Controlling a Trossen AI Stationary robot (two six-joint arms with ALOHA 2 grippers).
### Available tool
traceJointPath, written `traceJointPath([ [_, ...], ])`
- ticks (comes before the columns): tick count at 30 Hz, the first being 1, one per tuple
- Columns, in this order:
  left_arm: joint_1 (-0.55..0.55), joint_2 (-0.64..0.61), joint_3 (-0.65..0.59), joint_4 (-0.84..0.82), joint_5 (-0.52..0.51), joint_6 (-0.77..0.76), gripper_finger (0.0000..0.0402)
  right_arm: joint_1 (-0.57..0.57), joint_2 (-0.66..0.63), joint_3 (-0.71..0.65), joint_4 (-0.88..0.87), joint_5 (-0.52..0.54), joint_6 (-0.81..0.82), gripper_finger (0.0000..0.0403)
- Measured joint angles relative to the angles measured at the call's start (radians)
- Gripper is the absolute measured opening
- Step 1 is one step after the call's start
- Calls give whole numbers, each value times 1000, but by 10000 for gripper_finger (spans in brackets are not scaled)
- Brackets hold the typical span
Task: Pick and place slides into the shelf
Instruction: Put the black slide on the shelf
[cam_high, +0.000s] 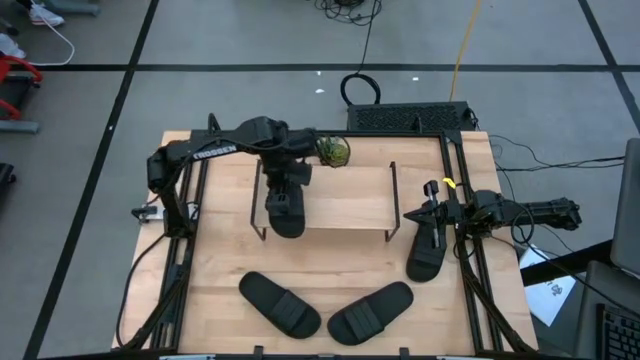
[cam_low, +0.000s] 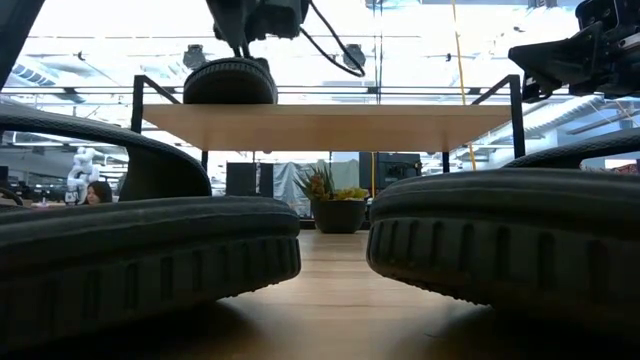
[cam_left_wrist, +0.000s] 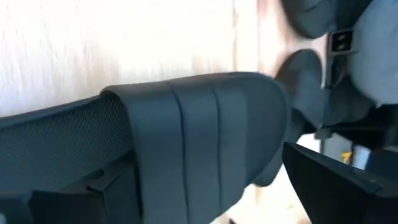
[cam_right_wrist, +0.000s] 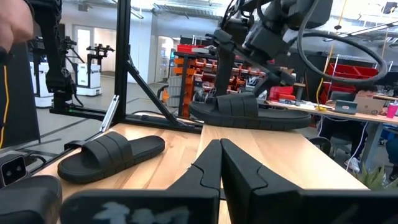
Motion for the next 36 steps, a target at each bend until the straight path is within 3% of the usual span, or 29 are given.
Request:
traceJointPath([
  [7, 21, -13, 1, 1, 18, -24, 352, 0, 0, -1, 13, 0, 0, 0],
  [16, 66, -13, 4, 31, -82, 12, 352, 0, 0, -1, 13, 0, 22, 0],
  [21, 82, -13, 65, 14, -134, 53, 351, 0, 0, -1, 12, 0, 20, 0],
  [24, 81, -13, 156, -25, -201, 108, 351, 0, 0, -1, 12, 0, 19, 0],
  [28, 72, -23, 265, -84, -377, 115, 346, 0, 0, -1, 8, 0, 19, 0],
  [32, 80, -94, 246, -87, -412, 95, 286, 0, 0, 0, -1, 0, 19, 0],
  [36, 87, -139, 168, -85, -442, 26, 152, 0, 4, 0, -6, -3, 26, 0],
])
